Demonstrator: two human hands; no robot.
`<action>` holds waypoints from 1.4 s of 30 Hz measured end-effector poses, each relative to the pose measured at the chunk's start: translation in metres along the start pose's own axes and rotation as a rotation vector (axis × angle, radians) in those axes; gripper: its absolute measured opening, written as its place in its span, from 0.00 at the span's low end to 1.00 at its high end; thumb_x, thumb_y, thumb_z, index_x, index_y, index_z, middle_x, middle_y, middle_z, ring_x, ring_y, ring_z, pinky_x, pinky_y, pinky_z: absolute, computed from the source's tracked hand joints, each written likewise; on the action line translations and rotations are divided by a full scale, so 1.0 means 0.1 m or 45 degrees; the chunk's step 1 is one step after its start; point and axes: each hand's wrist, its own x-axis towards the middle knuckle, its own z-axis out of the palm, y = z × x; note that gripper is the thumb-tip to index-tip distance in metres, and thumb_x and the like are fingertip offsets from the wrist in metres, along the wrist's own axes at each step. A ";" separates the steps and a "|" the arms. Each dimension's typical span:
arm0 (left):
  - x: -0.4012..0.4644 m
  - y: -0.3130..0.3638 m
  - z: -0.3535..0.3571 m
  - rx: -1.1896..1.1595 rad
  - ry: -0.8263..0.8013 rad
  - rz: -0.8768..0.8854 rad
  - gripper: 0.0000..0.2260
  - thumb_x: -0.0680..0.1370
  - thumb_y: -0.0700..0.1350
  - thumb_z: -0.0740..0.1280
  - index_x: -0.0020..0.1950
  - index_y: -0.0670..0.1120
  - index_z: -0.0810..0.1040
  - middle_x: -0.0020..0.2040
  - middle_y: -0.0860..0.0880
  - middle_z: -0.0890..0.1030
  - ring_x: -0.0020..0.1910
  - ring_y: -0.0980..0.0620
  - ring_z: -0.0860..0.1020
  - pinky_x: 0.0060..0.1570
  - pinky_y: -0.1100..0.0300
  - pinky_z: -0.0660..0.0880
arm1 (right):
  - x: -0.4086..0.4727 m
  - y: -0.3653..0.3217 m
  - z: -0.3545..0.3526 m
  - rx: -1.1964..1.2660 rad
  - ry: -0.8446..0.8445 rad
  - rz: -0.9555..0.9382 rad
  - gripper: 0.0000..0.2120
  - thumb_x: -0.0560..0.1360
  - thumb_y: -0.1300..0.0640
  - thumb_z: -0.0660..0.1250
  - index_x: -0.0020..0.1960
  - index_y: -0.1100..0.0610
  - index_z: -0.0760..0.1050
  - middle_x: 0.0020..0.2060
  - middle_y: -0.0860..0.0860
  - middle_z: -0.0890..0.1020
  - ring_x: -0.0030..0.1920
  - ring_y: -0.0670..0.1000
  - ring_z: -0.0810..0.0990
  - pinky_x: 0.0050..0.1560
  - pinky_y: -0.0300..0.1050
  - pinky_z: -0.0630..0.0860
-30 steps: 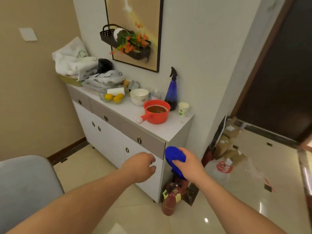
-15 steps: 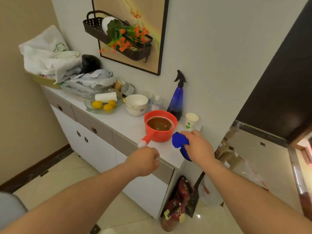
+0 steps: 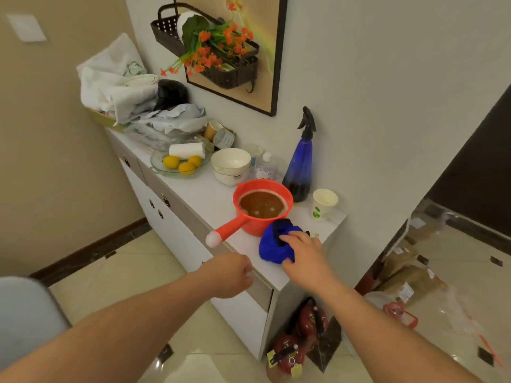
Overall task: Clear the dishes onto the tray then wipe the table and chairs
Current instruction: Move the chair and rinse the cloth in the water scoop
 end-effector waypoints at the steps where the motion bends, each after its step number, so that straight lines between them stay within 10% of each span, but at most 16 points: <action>1: -0.03 0.06 0.02 -0.001 0.001 -0.042 0.14 0.80 0.54 0.63 0.62 0.50 0.80 0.56 0.51 0.81 0.53 0.51 0.79 0.56 0.53 0.78 | 0.00 0.03 -0.04 0.031 0.016 -0.039 0.29 0.75 0.52 0.64 0.76 0.47 0.67 0.75 0.47 0.66 0.70 0.55 0.64 0.73 0.49 0.65; 9: -0.40 0.23 0.29 0.007 -0.026 -0.336 0.18 0.82 0.55 0.62 0.71 0.52 0.75 0.63 0.53 0.80 0.61 0.51 0.77 0.61 0.55 0.75 | -0.04 -0.06 -0.07 0.285 0.207 -0.360 0.08 0.80 0.51 0.63 0.50 0.52 0.80 0.49 0.45 0.78 0.52 0.48 0.75 0.53 0.45 0.75; 16: -1.20 -0.23 0.35 -0.078 0.025 -0.662 0.19 0.81 0.56 0.63 0.72 0.52 0.74 0.62 0.53 0.80 0.59 0.52 0.78 0.61 0.55 0.76 | -0.29 -0.88 0.29 0.385 -0.038 -0.656 0.20 0.82 0.42 0.58 0.34 0.49 0.67 0.35 0.46 0.71 0.34 0.46 0.72 0.32 0.38 0.65; 38: -3.53 -3.81 0.68 -0.719 0.339 -1.307 0.11 0.78 0.53 0.64 0.51 0.49 0.83 0.49 0.49 0.84 0.48 0.48 0.81 0.51 0.51 0.80 | 0.29 -4.79 2.19 0.052 -0.634 -0.795 0.19 0.71 0.53 0.63 0.25 0.54 0.60 0.26 0.51 0.65 0.29 0.49 0.64 0.32 0.47 0.59; 42: -3.61 -4.27 0.64 -0.770 0.380 -1.352 0.10 0.78 0.52 0.64 0.45 0.48 0.80 0.43 0.50 0.81 0.45 0.48 0.80 0.45 0.54 0.77 | 0.64 -5.28 2.50 0.019 -0.717 -0.757 0.21 0.80 0.42 0.58 0.40 0.56 0.76 0.34 0.52 0.81 0.34 0.52 0.77 0.35 0.46 0.69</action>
